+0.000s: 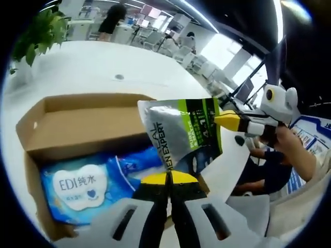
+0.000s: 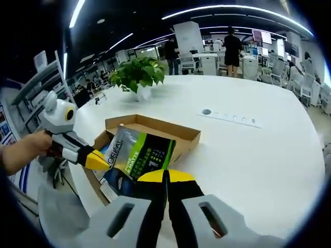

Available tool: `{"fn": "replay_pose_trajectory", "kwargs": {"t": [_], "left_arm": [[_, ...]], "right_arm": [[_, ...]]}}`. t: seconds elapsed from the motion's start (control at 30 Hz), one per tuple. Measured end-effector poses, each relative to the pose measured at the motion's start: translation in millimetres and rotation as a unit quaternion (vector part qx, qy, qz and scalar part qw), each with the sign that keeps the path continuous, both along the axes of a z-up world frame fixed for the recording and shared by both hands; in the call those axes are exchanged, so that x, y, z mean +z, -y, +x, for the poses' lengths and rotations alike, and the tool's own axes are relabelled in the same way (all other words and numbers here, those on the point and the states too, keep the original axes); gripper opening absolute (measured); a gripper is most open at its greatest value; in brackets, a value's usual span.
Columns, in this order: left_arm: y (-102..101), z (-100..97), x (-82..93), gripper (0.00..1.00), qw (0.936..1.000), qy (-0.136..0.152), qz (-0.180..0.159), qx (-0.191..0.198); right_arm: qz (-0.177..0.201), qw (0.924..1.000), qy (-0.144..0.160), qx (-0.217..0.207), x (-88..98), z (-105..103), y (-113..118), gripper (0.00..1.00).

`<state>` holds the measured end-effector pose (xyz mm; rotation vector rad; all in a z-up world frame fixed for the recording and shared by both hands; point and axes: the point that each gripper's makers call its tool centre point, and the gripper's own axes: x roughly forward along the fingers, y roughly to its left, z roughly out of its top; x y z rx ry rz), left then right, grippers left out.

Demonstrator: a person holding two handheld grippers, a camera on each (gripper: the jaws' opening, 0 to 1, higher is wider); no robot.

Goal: Operate the shoe box by opening the lid, removing the specified soft item, and placing it in the target area until the item is outside and the box remains undamaged.

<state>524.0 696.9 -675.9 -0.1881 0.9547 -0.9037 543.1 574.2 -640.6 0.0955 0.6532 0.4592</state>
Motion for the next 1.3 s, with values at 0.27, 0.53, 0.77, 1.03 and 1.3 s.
{"fn": "replay_pose_trajectory", "kwargs": {"t": [0.27,0.53,0.77,1.03,1.3], "left_arm": [[24.1,-3.5,0.6,0.00,0.9998,-0.003,-0.004,-0.019],[47.0,-7.5,-0.7,0.00,0.9993,-0.006,-0.004,-0.036],[63.7,-9.5,-2.8,0.00,0.9989,-0.010,-0.006,-0.045],[81.9,-11.8,-6.6,0.00,0.9983,-0.016,-0.008,-0.056],[100.4,-11.6,-11.2,0.00,0.9976,-0.023,-0.008,-0.065]], "right_arm": [[-0.004,0.9998,-0.006,-0.020,-1.9,-4.8,24.5,0.00],[-0.011,0.9991,-0.014,-0.039,-7.0,-10.0,46.9,0.00],[-0.015,0.9982,-0.020,-0.054,-10.3,-12.5,64.9,0.00],[-0.020,0.9971,-0.028,-0.068,-15.5,-15.1,84.4,0.00],[-0.023,0.9956,-0.036,-0.083,-22.4,-15.3,102.4,0.00]]}}
